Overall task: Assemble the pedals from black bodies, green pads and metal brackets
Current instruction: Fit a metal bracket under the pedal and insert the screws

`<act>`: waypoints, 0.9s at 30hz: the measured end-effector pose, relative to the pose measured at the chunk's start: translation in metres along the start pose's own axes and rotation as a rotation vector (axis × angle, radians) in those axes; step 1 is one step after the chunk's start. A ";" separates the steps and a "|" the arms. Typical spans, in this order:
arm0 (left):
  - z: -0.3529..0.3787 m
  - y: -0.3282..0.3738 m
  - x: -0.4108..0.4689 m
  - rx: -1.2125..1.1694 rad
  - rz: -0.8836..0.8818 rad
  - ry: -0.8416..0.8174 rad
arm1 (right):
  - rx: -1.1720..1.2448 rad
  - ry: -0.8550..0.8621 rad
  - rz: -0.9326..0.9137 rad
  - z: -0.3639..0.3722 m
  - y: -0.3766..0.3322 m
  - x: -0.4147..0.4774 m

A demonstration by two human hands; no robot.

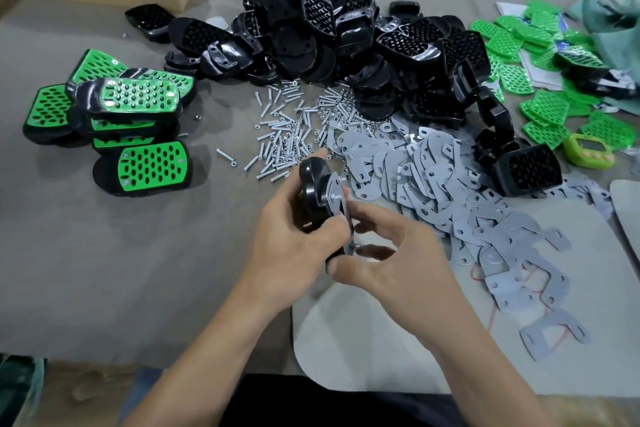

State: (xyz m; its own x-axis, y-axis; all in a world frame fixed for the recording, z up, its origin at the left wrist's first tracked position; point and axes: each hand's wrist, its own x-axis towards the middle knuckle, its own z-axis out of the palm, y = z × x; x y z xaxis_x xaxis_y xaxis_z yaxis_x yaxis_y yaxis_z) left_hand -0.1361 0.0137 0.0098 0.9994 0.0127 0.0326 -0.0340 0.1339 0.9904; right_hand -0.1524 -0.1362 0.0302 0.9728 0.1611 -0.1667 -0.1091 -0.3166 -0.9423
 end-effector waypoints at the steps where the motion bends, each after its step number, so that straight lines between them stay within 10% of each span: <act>1: 0.001 0.001 0.000 0.037 0.029 0.018 | -0.073 0.032 -0.008 0.000 -0.004 -0.002; 9: -0.007 0.005 0.007 0.253 0.121 0.093 | 0.015 0.108 -0.126 -0.032 -0.032 0.005; 18: -0.011 0.008 0.009 0.285 0.112 0.023 | -0.478 0.026 -0.327 -0.021 -0.049 0.018; 27: -0.008 0.008 0.008 0.420 0.130 0.041 | -0.062 -0.155 -0.090 -0.022 -0.038 0.028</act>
State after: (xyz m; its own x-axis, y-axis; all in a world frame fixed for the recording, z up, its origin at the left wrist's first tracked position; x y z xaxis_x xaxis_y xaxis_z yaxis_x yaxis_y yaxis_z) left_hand -0.1286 0.0232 0.0166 0.9856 0.0428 0.1633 -0.1445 -0.2859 0.9473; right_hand -0.1162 -0.1406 0.0675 0.9344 0.3318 -0.1297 -0.0057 -0.3503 -0.9366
